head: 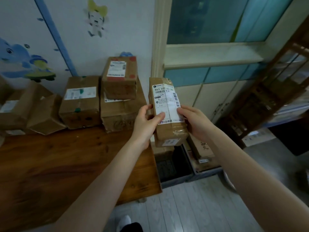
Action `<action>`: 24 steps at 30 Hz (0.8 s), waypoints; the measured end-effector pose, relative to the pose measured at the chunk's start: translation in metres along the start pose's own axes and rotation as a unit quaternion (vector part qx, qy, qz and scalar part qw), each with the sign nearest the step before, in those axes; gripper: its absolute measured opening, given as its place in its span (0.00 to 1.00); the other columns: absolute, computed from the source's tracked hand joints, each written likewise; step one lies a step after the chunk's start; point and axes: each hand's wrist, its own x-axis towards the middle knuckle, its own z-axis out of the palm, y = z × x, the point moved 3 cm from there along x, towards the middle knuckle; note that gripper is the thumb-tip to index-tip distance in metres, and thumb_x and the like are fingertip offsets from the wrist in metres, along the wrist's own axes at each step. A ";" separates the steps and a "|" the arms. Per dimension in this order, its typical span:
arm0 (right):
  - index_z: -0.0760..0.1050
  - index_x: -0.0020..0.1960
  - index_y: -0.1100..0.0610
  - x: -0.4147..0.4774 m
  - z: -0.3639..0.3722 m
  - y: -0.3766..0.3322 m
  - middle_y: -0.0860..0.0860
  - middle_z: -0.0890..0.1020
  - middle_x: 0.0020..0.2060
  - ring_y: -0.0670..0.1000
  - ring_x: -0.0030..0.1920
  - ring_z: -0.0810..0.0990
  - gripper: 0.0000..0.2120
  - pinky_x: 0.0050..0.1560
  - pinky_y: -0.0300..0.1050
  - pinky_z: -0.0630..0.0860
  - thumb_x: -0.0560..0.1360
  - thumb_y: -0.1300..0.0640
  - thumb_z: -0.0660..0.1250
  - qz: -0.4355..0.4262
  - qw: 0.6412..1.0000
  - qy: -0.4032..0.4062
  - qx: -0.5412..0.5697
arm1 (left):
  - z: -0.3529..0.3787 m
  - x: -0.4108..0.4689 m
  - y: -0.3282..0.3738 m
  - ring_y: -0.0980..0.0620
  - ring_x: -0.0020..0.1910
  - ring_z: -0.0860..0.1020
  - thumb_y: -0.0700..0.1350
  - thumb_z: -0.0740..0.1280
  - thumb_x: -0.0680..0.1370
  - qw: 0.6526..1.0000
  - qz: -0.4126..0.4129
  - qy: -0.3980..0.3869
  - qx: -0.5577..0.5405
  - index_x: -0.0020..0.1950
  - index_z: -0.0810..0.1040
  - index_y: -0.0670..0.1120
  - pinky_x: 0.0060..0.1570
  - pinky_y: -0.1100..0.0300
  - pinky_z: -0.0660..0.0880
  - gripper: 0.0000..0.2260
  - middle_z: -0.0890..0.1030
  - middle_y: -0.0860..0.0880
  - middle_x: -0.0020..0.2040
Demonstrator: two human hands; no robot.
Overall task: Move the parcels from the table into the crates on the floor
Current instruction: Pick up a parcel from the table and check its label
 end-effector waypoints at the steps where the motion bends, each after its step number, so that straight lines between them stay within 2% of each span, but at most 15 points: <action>1: 0.77 0.55 0.55 0.001 -0.010 0.004 0.54 0.84 0.48 0.52 0.50 0.83 0.09 0.50 0.48 0.79 0.80 0.60 0.59 0.001 1.000 0.001 0.010 | 0.009 0.001 -0.004 0.56 0.47 0.80 0.41 0.69 0.76 1.000 -0.005 -0.005 0.003 0.67 0.68 0.49 0.35 0.67 0.77 0.21 0.79 0.48 0.54; 4: 0.78 0.50 0.55 0.004 -0.035 0.016 0.52 0.85 0.42 0.48 0.41 0.84 0.09 0.38 0.40 0.80 0.80 0.61 0.59 0.022 0.999 0.019 0.046 | 0.033 0.010 -0.016 0.56 0.46 0.81 0.41 0.69 0.76 1.000 -0.020 -0.016 0.010 0.66 0.68 0.49 0.35 0.67 0.77 0.20 0.80 0.48 0.53; 10: 0.77 0.48 0.55 0.039 -0.089 0.049 0.51 0.84 0.41 0.48 0.42 0.83 0.08 0.45 0.43 0.80 0.80 0.61 0.60 0.066 0.994 0.051 0.064 | 0.083 0.050 -0.052 0.54 0.49 0.80 0.42 0.69 0.76 0.996 -0.065 -0.037 0.047 0.67 0.68 0.50 0.42 0.60 0.78 0.21 0.79 0.49 0.53; 14: 0.77 0.48 0.55 0.070 -0.116 0.064 0.50 0.83 0.40 0.45 0.36 0.83 0.08 0.34 0.38 0.78 0.80 0.62 0.59 0.088 0.992 0.060 0.074 | 0.110 0.086 -0.077 0.53 0.51 0.79 0.42 0.69 0.76 0.994 -0.091 -0.032 0.049 0.68 0.67 0.50 0.48 0.55 0.79 0.21 0.78 0.51 0.54; 17: 0.77 0.51 0.57 0.097 -0.139 0.076 0.51 0.83 0.39 0.44 0.33 0.83 0.08 0.30 0.36 0.76 0.80 0.63 0.59 0.113 0.987 0.071 0.090 | 0.130 0.113 -0.093 0.58 0.47 0.78 0.41 0.68 0.77 0.992 -0.114 -0.041 0.044 0.67 0.68 0.50 0.43 0.60 0.77 0.20 0.78 0.53 0.52; 19: 0.77 0.53 0.58 0.111 -0.152 0.086 0.51 0.84 0.40 0.44 0.34 0.83 0.08 0.31 0.37 0.77 0.80 0.62 0.59 0.125 0.985 0.071 0.092 | 0.143 0.128 -0.102 0.60 0.47 0.77 0.41 0.67 0.77 0.990 -0.121 -0.048 0.049 0.68 0.68 0.50 0.42 0.62 0.76 0.20 0.77 0.56 0.50; 22: 0.77 0.51 0.55 0.127 -0.171 0.106 0.51 0.83 0.42 0.46 0.39 0.82 0.08 0.38 0.41 0.78 0.80 0.62 0.59 0.153 0.979 0.080 0.105 | 0.160 0.147 -0.123 0.55 0.52 0.78 0.42 0.66 0.78 0.986 -0.138 -0.051 0.075 0.72 0.66 0.51 0.44 0.61 0.77 0.23 0.77 0.51 0.58; 24: 0.77 0.53 0.57 0.136 -0.189 0.121 0.52 0.83 0.43 0.47 0.39 0.82 0.08 0.36 0.40 0.77 0.80 0.62 0.59 0.177 0.972 0.086 0.130 | 0.175 0.155 -0.137 0.52 0.54 0.78 0.44 0.66 0.79 0.980 -0.165 -0.060 0.093 0.74 0.63 0.52 0.43 0.60 0.77 0.25 0.76 0.48 0.64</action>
